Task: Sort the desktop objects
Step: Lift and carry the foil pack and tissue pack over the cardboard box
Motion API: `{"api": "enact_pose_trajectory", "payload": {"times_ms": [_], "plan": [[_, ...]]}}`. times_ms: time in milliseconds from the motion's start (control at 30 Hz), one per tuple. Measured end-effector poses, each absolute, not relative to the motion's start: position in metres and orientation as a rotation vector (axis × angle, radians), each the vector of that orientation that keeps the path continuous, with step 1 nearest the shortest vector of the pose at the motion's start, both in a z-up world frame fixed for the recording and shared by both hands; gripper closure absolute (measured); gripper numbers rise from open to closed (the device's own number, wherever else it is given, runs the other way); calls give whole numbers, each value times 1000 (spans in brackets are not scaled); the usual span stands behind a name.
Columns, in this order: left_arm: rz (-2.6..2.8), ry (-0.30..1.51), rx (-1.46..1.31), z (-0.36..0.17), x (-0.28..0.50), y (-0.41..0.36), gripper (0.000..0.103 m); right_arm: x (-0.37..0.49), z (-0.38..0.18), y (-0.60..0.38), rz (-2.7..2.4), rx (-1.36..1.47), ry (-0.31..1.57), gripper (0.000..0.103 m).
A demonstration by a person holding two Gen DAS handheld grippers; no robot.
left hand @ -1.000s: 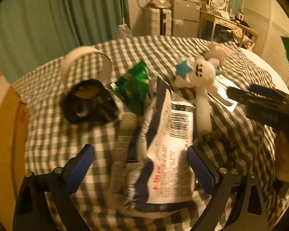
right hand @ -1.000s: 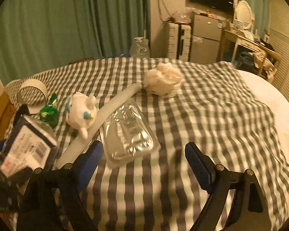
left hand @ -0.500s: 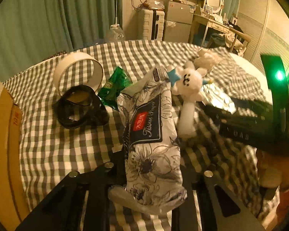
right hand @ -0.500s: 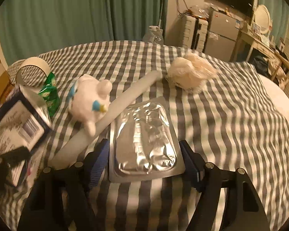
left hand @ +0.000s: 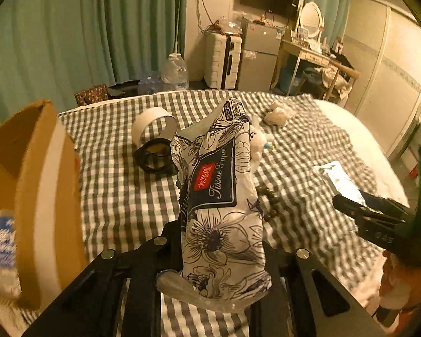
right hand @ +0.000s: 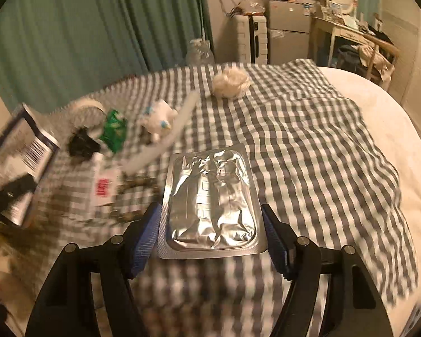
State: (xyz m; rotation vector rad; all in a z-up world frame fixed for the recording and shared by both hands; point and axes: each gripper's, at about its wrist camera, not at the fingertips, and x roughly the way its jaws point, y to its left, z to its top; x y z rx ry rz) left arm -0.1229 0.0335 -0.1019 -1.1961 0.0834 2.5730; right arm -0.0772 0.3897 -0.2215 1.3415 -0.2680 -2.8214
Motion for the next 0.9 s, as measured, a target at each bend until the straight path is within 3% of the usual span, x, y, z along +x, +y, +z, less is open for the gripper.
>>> {"api": "enact_pose_trajectory", "payload": {"times_ms": [333, 600, 900], "plan": [[2610, 20, -1093, -32, -92, -6, 83, -22, -125, 350, -2873, 1115, -285, 33], [2622, -52, -953, 30, -92, -74, 83, -5, -43, 274, -2844, 883, -163, 33], [2799, -110, -910, 39, -97, -160, 83, -22, -13, 167, -2663, 800, -125, 33]]}}
